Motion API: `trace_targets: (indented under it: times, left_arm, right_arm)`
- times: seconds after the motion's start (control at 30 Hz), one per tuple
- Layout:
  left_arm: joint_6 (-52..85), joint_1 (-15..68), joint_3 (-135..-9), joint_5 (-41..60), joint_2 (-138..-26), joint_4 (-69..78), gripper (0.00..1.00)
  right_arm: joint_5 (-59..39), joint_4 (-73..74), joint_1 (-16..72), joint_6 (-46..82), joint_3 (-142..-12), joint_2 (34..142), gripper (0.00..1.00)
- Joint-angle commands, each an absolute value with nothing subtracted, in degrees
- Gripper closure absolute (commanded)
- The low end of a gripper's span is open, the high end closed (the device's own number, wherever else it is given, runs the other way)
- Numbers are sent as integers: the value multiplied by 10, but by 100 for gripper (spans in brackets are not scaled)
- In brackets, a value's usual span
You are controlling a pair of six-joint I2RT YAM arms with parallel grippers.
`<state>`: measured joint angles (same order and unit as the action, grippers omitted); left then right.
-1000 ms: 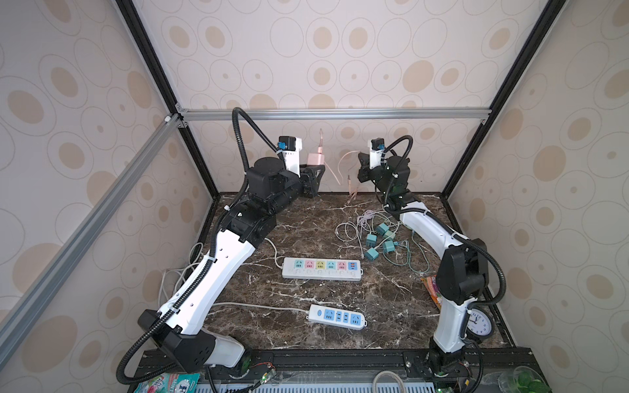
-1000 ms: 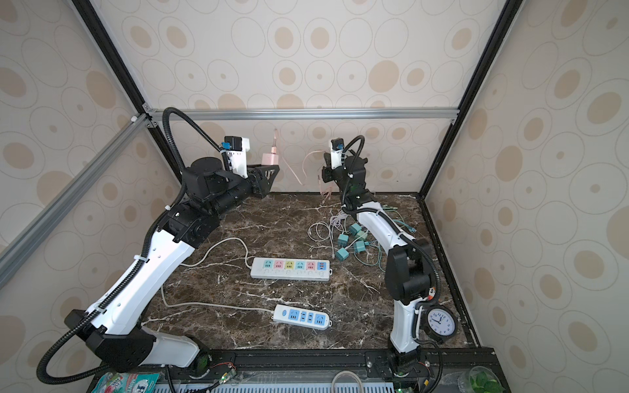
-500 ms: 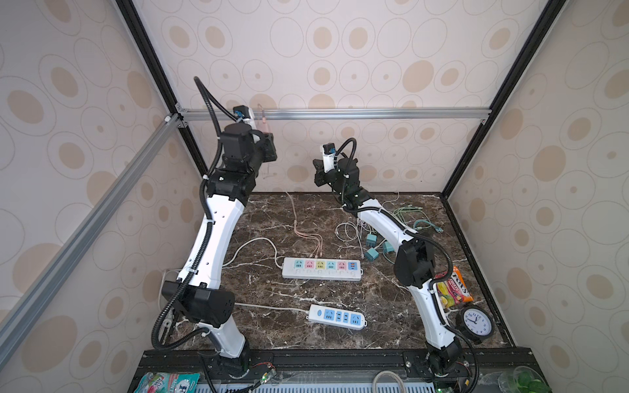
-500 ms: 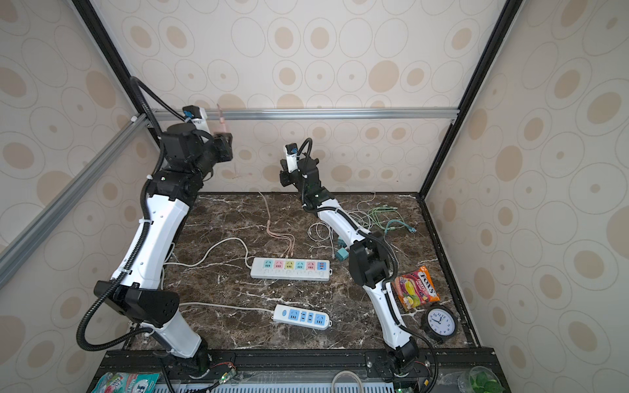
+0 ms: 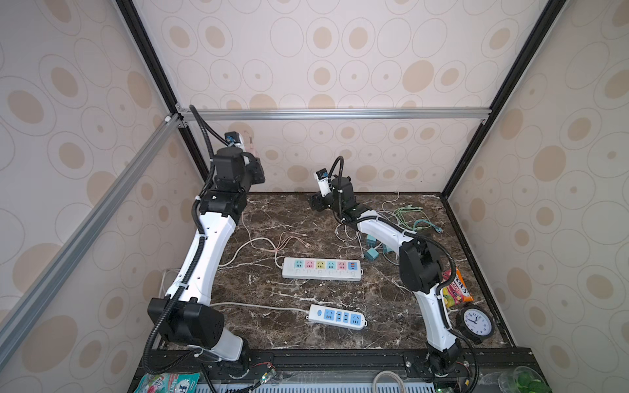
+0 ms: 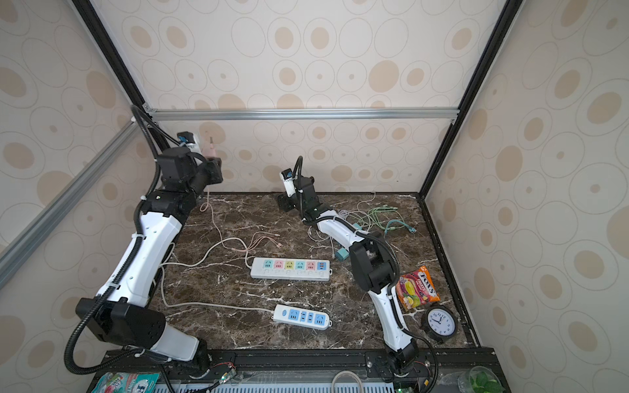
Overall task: Insert the plug
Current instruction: 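Carry the pink charger toward the table middle while the right gripper follows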
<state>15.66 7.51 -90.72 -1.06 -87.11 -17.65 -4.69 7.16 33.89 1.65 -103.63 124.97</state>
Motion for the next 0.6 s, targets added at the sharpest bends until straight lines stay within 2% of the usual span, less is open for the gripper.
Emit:
trace_targets:
  times: [0.0, 0.03, 0.13, 0.27, 0.37, 0.57]
  left_arm:
    - [174, 80, -834, 66, -848, -116, 100]
    - [173, 84, -813, 75, -844, -109, 100]
    - [157, 97, -763, 103, -835, -92, 100]
    - [107, 132, -701, 114, -819, -62, 100]
    - [76, 152, -668, 103, -814, -43, 100]
    - [21, 176, -632, 162, -815, 4, 100]
  right_arm:
    - [5, 95, 339, 23, -953, 1144, 4]
    - [28, 108, 338, 27, -918, 1121, 0]
    - [72, 100, 336, 45, -849, 1066, 0]
    - [70, -22, 328, 50, -841, 1018, 0]
    - [50, -127, 317, 79, -867, 1008, 0]
    - [-70, -199, 289, 89, -861, 982, 0]
